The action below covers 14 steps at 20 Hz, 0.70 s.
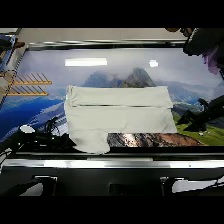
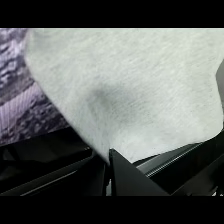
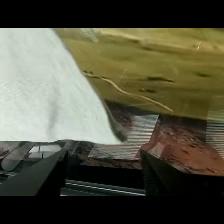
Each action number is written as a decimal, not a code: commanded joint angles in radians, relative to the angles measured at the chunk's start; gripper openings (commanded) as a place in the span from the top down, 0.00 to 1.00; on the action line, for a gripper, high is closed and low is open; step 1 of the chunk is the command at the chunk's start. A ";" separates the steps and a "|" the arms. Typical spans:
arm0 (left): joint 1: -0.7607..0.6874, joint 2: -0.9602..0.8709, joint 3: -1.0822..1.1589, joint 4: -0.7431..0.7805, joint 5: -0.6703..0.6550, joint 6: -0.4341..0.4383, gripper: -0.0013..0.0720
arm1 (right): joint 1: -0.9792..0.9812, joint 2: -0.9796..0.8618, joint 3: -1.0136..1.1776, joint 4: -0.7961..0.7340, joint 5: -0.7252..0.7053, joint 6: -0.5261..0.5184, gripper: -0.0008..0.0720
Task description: Fold the clothes and pants, and hang the long-sleeved shirts on hangers.
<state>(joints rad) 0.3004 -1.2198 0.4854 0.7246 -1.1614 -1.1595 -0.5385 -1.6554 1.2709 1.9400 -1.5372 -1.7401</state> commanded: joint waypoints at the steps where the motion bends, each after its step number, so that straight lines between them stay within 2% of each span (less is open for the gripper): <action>1: -0.001 -0.001 0.000 0.000 0.003 0.000 0.96 | 0.000 -0.022 -0.042 0.032 0.037 -0.015 0.28; 9: -0.001 -0.001 0.000 0.000 0.026 -0.004 0.96 | 0.002 -0.022 -0.101 0.072 0.065 -0.016 0.28; 11: -0.001 -0.001 0.000 0.000 0.029 -0.004 0.96 | 0.002 -0.022 -0.129 0.072 0.072 -0.016 0.39; 13: -0.001 -0.001 0.001 0.000 0.029 -0.004 0.96 | 0.002 -0.021 -0.143 0.073 0.095 -0.018 0.56; 14: -0.001 0.000 0.001 0.000 0.029 -0.006 0.96 | 0.002 -0.019 -0.143 0.081 0.114 -0.024 0.70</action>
<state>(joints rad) 0.3000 -1.2198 0.4854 0.7250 -1.1378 -1.1622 -0.5373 -1.6760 1.1465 2.0121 -1.4654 -1.7584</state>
